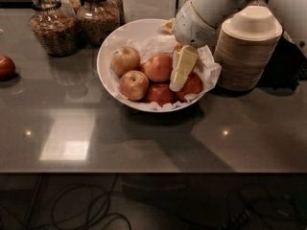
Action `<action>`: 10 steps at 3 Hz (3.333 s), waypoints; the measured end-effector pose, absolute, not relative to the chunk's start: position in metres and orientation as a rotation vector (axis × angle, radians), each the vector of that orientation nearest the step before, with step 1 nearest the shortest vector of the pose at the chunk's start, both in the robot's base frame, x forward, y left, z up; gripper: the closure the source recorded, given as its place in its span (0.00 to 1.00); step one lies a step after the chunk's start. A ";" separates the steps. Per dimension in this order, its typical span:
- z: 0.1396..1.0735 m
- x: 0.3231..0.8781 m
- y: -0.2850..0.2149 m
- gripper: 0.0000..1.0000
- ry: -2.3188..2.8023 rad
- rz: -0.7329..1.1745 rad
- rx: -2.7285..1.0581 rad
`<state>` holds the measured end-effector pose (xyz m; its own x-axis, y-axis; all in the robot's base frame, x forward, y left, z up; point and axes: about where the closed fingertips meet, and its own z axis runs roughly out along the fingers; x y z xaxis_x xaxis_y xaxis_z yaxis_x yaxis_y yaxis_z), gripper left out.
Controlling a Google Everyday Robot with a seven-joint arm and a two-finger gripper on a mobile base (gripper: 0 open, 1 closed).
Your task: Pick apple from white bowl
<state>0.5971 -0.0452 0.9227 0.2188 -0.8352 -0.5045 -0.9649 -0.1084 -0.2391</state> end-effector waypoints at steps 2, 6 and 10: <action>0.908 0.607 -0.045 0.00 1.670 0.359 -1.999; 0.900 0.602 -0.038 0.09 1.675 0.395 -2.021; 0.898 0.596 -0.035 1.00 1.682 0.407 -2.021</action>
Offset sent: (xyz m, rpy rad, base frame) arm 0.0120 -0.0033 -0.0194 -0.0089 0.0446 0.0079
